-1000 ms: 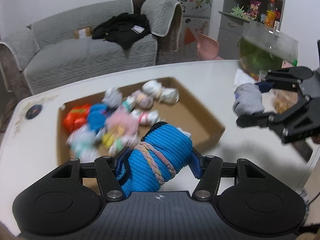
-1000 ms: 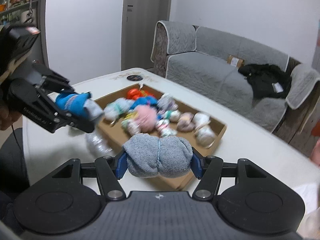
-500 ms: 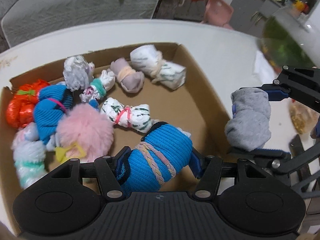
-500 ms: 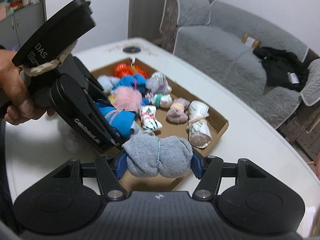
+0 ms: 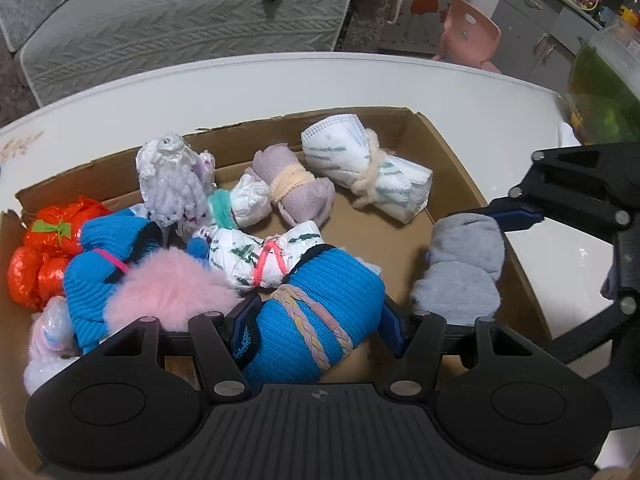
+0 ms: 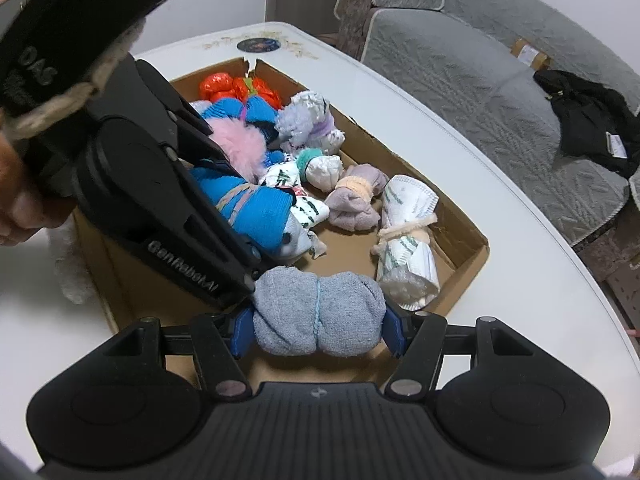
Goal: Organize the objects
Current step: 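Carry both bundles into the box and open both tools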
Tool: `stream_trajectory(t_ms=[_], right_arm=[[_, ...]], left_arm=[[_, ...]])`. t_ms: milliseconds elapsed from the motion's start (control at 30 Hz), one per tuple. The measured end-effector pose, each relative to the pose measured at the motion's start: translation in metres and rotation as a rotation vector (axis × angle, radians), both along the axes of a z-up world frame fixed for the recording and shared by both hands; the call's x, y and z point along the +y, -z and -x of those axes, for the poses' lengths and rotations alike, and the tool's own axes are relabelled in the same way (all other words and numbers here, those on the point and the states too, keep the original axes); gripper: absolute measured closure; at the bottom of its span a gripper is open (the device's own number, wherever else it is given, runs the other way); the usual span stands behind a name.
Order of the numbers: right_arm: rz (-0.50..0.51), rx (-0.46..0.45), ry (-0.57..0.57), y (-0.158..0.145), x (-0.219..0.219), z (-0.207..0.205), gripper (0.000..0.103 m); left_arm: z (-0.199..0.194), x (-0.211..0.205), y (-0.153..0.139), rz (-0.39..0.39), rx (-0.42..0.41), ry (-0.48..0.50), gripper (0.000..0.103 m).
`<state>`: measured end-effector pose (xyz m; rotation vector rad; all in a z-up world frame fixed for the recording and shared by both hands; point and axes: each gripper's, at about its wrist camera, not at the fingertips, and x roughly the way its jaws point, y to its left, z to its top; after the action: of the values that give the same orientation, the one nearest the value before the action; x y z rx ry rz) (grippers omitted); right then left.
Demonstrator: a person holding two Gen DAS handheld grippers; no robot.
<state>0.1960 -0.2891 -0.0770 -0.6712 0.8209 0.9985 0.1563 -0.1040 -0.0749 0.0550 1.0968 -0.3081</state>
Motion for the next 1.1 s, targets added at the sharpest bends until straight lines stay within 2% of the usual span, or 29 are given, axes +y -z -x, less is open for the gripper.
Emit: stream_trajectory(t_ms=[367,600,733,867,1100], right_arm=[[0.115,-0.034,-0.123,0.007,0.008,-0.02,0.044],[0.155,-0.045,-0.158,0.008,0.003,-0.012,0.039],[0.167,-0.059,-0.166,0.005,0.0,-0.004,0.038],[0.166,-0.068,-0.165,-0.001,-0.004,0.001,0.031],[0.175,-0.078,-0.168,-0.013,-0.005,0.003,0.025]], left_arm=[[0.0,-0.003,-0.003,-0.043,-0.007,0.072,0.034],[0.005,-0.005,-0.003,-0.075,-0.011,0.104,0.024],[0.005,-0.006,-0.002,-0.08,-0.007,0.098,0.022],[-0.001,-0.013,-0.004,-0.075,0.0,0.087,0.018],[0.006,-0.014,-0.021,-0.078,-0.026,0.089,0.011]])
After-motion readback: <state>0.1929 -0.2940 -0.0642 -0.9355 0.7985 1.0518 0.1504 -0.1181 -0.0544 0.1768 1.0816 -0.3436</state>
